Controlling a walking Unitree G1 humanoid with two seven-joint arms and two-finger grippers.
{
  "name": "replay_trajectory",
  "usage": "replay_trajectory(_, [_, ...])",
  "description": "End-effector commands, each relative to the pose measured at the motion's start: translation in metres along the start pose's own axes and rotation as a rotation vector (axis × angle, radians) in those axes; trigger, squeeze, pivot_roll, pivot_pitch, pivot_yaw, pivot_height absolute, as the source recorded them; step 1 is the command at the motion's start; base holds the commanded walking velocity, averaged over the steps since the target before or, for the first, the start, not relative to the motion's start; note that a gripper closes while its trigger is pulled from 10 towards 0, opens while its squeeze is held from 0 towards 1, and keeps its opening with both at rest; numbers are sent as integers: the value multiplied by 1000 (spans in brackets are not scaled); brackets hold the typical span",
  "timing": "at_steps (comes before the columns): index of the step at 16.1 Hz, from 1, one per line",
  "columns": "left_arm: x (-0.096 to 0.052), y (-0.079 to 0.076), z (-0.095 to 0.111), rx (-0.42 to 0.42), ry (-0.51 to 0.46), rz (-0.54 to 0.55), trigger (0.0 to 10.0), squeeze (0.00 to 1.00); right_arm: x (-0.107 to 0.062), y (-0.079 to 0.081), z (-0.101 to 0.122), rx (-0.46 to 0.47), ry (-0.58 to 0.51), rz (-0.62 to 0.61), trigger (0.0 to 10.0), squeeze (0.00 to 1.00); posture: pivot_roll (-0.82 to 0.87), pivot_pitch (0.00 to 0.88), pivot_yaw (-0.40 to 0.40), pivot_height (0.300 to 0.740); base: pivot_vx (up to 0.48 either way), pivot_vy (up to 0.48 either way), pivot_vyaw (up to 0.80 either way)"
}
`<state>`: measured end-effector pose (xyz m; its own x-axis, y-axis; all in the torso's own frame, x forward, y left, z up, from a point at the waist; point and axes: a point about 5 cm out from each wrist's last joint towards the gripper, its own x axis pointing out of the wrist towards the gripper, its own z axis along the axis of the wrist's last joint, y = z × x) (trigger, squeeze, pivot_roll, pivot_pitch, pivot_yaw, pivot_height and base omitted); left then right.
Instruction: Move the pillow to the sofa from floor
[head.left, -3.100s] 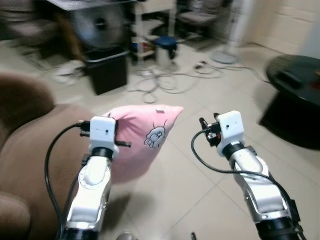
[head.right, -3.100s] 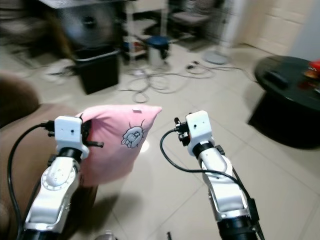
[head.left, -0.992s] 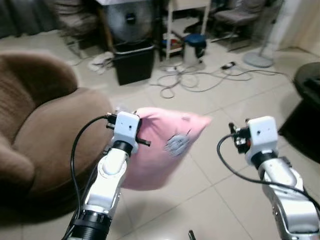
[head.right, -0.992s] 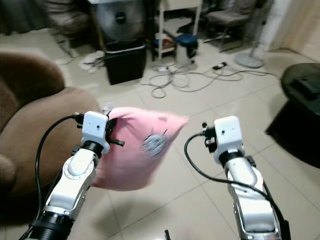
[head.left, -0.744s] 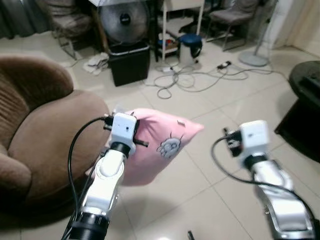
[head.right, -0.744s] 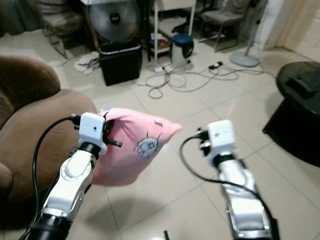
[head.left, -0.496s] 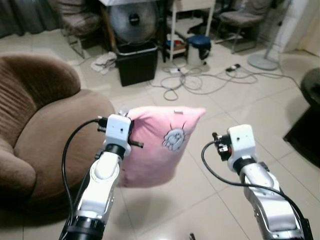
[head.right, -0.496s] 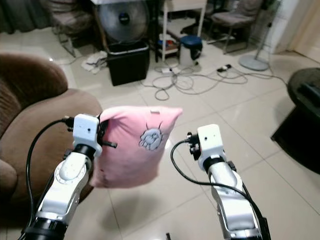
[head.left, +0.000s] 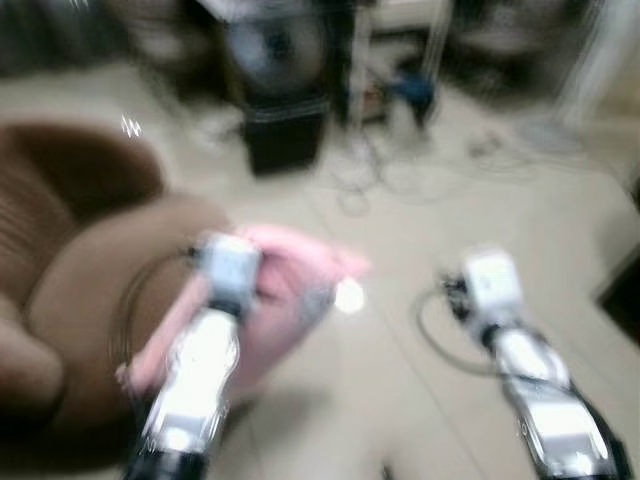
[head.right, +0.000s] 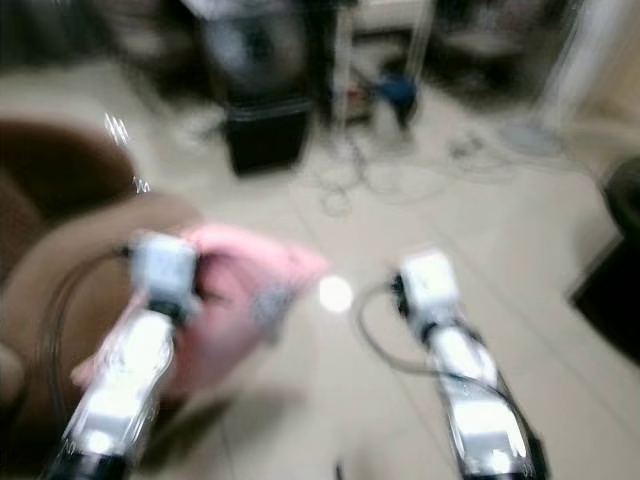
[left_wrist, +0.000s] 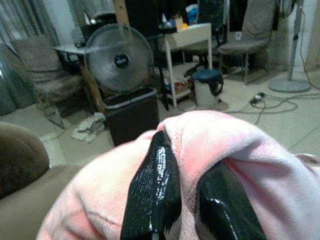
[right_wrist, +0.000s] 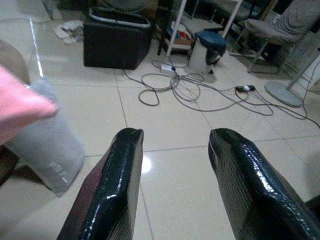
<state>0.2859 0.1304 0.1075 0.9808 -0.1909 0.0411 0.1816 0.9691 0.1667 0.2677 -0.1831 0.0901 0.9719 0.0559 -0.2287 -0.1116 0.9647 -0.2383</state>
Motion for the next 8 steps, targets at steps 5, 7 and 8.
replay_trajectory(5, [0, 18, 15, 35, -65, 56, 10000, 0, 4, 12, 14, -16, -60, 40, 10000, 0, 23, 0, 28, 740, 466, 0, 0])
replay_trajectory(7, [-1, 18, 15, 38, -62, 58, 10000, 0, 5, 12, 13, -16, -60, 43, 10000, 0, 25, 0, 29, 740, 467, 0, 306])
replay_trajectory(8, [-1, 18, 15, 40, -61, 57, 10000, 0, 5, 13, 13, -16, -60, 44, 10000, 0, 24, 0, 34, 740, 465, 0, 638])
